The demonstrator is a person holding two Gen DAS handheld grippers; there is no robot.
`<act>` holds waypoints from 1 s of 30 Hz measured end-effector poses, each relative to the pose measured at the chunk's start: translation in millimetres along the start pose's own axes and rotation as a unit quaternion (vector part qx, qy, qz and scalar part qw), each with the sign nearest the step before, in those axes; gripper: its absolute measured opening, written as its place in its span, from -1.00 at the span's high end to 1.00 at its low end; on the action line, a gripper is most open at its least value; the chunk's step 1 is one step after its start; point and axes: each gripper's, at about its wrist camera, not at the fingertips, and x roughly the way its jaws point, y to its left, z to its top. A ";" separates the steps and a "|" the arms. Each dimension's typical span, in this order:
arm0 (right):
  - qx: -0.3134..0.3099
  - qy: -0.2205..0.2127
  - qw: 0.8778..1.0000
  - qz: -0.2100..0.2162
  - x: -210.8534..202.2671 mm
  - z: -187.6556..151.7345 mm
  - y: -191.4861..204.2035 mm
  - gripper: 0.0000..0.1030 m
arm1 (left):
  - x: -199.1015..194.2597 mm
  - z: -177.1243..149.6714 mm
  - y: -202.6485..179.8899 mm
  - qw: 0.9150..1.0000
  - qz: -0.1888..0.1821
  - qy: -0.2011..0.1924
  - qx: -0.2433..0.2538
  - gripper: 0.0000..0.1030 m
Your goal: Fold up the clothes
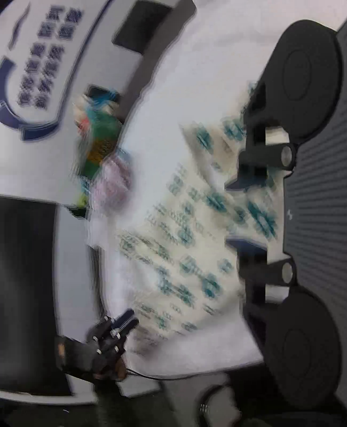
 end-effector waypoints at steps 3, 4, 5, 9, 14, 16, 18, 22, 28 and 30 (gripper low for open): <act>0.053 -0.005 0.999 0.001 23.5 18.3 -52.2 0.04 | 41.4 27.7 43.1 0.998 0.040 0.035 0.015 -0.52; 0.068 0.003 0.998 0.010 38.1 21.7 -67.0 0.04 | 60.5 32.9 56.7 0.997 0.052 0.054 0.013 -0.50; 0.077 0.016 0.997 0.017 54.7 24.1 -78.8 0.04 | 79.3 36.5 68.9 0.995 0.063 0.071 0.011 -0.49; 0.071 0.061 0.994 0.058 105.4 24.4 -93.0 0.37 | 128.7 21.3 95.5 0.991 0.066 0.116 -0.010 0.23; 0.003 0.043 0.999 0.016 100.1 15.8 -66.1 0.94 | 83.5 3.4 79.9 0.994 0.058 0.086 -0.036 1.00; -0.012 0.022 1.000 -0.007 83.1 11.6 -56.8 0.95 | 41.1 -7.6 56.3 0.995 0.068 0.049 -0.045 1.00; -0.032 0.020 0.999 -0.026 68.5 4.5 -46.0 0.95 | 29.9 -26.9 31.7 0.994 0.070 0.074 -0.047 1.00; -0.069 0.082 0.994 -0.018 76.3 -4.7 -28.8 0.89 | 17.7 -41.7 -0.1 0.992 0.054 0.118 -0.008 0.89; -0.022 0.013 0.998 0.052 47.5 17.2 -58.0 -0.01 | -11.7 18.1 35.8 0.999 -0.031 0.020 -0.008 -0.31; 0.011 -0.006 0.997 0.079 48.4 25.8 -78.7 -0.02 | 21.7 29.8 48.3 0.998 -0.048 0.038 -0.009 -0.39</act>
